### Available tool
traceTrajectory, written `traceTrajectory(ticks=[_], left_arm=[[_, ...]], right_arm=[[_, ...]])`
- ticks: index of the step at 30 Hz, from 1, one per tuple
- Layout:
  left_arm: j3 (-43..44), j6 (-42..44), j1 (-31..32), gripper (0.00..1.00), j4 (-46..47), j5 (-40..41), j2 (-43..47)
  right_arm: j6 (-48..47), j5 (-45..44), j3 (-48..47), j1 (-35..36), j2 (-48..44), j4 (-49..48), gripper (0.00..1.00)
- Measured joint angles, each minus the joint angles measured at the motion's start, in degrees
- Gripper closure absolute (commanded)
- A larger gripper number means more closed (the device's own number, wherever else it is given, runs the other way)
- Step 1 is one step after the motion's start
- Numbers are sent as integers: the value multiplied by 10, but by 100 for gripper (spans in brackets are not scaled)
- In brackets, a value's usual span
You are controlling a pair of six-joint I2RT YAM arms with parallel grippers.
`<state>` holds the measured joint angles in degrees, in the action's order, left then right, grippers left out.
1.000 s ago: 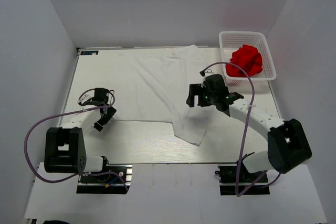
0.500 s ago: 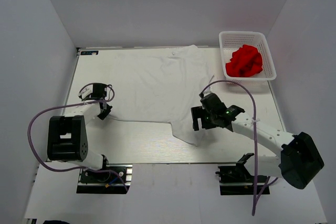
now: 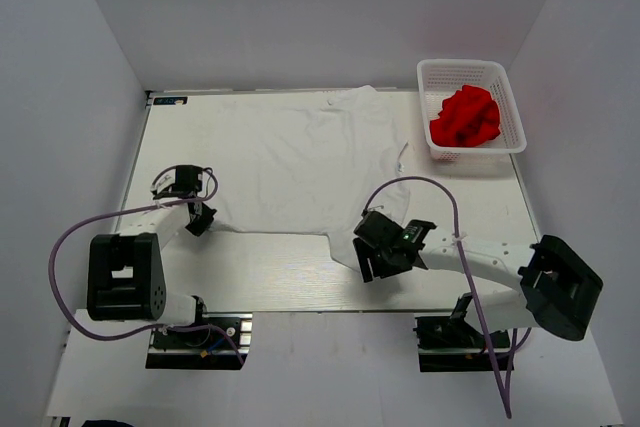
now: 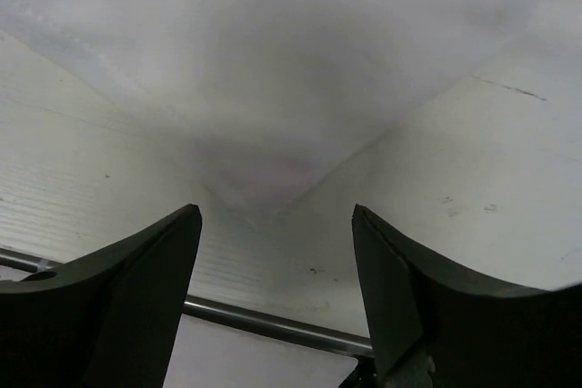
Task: Fold and stack the t-shirts
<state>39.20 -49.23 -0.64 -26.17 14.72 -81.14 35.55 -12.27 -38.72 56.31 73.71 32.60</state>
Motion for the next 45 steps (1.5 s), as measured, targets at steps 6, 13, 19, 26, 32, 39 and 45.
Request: traceTrajectory(ticks=[6, 13, 19, 26, 32, 39, 45], left_arm=[[-4, -8, 0, 100, -58, 0, 20], [-4, -10, 0, 100, -73, 0, 24], [0, -12, 0, 100, -82, -2, 45], [83, -13, 0, 100, -94, -13, 8], [158, -20, 0, 100, -100, -14, -20], [238, -26, 0, 100, -113, -8, -103], [315, -28, 0, 100, -127, -5, -180]], right_arm=[[27, -2, 3, 18, 24, -13, 70], [43, -25, 10, 16, 24, -24, 100], [28, -78, -13, 2, 24, -31, 100], [-15, -118, -66, -56, 28, -85, 100], [-50, -118, -135, -122, 56, -114, 100], [-95, -110, -204, -189, 116, -124, 100], [-137, -94, -287, -233, 191, -125, 100]])
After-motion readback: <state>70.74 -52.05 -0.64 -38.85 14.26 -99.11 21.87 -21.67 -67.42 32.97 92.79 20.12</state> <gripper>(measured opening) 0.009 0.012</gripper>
